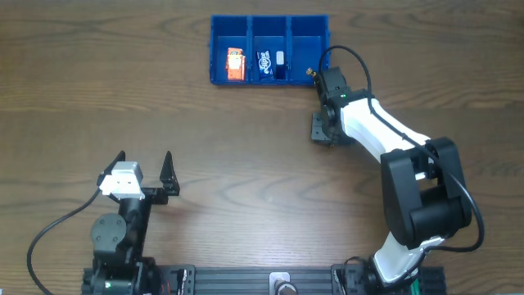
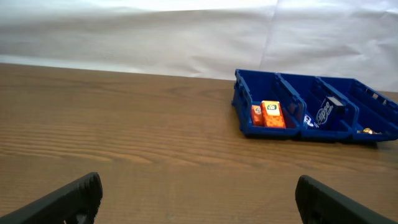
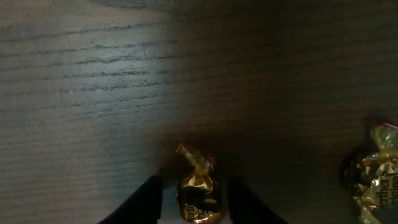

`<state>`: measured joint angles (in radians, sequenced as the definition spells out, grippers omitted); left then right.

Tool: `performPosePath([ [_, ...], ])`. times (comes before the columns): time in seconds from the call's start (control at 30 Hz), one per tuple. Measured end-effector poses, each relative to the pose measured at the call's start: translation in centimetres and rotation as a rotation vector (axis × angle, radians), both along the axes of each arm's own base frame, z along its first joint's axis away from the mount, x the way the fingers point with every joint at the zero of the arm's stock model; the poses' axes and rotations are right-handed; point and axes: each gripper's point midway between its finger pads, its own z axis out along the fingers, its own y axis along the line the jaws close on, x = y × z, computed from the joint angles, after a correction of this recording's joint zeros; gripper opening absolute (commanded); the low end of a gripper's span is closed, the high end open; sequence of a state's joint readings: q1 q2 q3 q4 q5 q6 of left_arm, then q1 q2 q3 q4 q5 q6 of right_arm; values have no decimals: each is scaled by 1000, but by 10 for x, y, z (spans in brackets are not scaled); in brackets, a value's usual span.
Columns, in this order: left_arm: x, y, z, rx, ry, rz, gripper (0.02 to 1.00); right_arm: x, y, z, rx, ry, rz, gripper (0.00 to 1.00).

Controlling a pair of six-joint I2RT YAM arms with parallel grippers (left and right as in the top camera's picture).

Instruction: Sort Candies Into Trays

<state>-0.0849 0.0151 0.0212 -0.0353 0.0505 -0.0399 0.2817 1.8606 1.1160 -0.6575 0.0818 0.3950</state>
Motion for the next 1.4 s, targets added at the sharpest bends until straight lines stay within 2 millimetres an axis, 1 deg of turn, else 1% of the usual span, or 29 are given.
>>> performPosePath([
  [0.1, 0, 0, 0, 0, 0, 0, 998, 0, 0, 0, 0, 0, 1, 209],
  [0.17, 0, 0, 0, 0, 0, 0, 996, 0, 0, 0, 0, 0, 1, 191],
  [0.27, 0, 0, 0, 0, 0, 0, 998, 0, 0, 0, 0, -2, 1, 134],
  [0.37, 0, 0, 0, 0, 0, 0, 998, 2, 2, 1, 4, -12, -1, 115],
  [0.43, 0, 0, 0, 0, 0, 0, 998, 4, 9, 5, 11, -30, 13, 97],
  [0.47, 0, 0, 0, 0, 0, 0, 996, 5, 14, 12, 19, -49, 25, 93],
  [0.5, 0, 0, 0, 0, 0, 0, 998, 6, 18, 22, 30, -74, 34, 88],
  [0.53, 0, 0, 0, 0, 0, 0, 996, 9, 23, 39, 44, -113, 41, 88],
  [0.57, 0, 0, 0, 0, 0, 0, 996, 17, 27, 61, 62, -168, 46, 88],
  [0.6, 0, 0, 0, 0, 0, 0, 998, 25, 30, 79, 76, -211, 47, 86],
  [0.77, 0, 0, 0, 0, 0, 0, 996, 97, 51, 216, 163, -559, 55, 95],
  [0.83, 0, 0, 0, 0, 0, -1, 998, 117, 54, 247, 158, -635, 62, 112],
  [0.87, 0, 0, 0, 0, 0, 0, 996, 122, 55, 252, 151, -651, 72, 121],
  [0.9, 0, 0, 0, 0, 0, 0, 998, 140, 58, 259, 138, -674, 68, 121],
  [0.93, 0, 0, 0, 0, 0, 0, 998, 146, 58, 255, 125, -664, 69, 123],
  [1.0, 0, 0, 0, 0, 0, 0, 998, 161, 60, 238, 102, -640, 70, 123],
  [1.03, 0, 0, 0, 0, 0, 0, 998, 169, 61, 224, 90, -619, 70, 123],
  [1.07, 0, 0, 0, 0, 0, 0, 998, 174, 62, 202, 76, -581, 72, 123],
  [1.13, 0, 0, 0, 0, 1, 0, 998, 180, 61, 168, 55, -521, 70, 128],
  [1.2, 0, 0, 0, 0, 1, 0, 996, 182, 58, 147, 41, -482, 67, 152],
  [1.23, 0, 0, 0, 0, 1, 0, 998, 183, 58, 143, 39, -475, 66, 165],
  [1.3, 0, 0, 0, 0, 0, 0, 998, 183, 56, 141, 37, -473, 63, 251],
  [1.37, 0, 0, 0, 0, 0, 0, 998, 186, 56, 144, 35, -486, 66, 476],
  [1.4, 0, 0, 0, 0, 0, 0, 998, 185, 55, 143, 32, -484, 65, 621],
])
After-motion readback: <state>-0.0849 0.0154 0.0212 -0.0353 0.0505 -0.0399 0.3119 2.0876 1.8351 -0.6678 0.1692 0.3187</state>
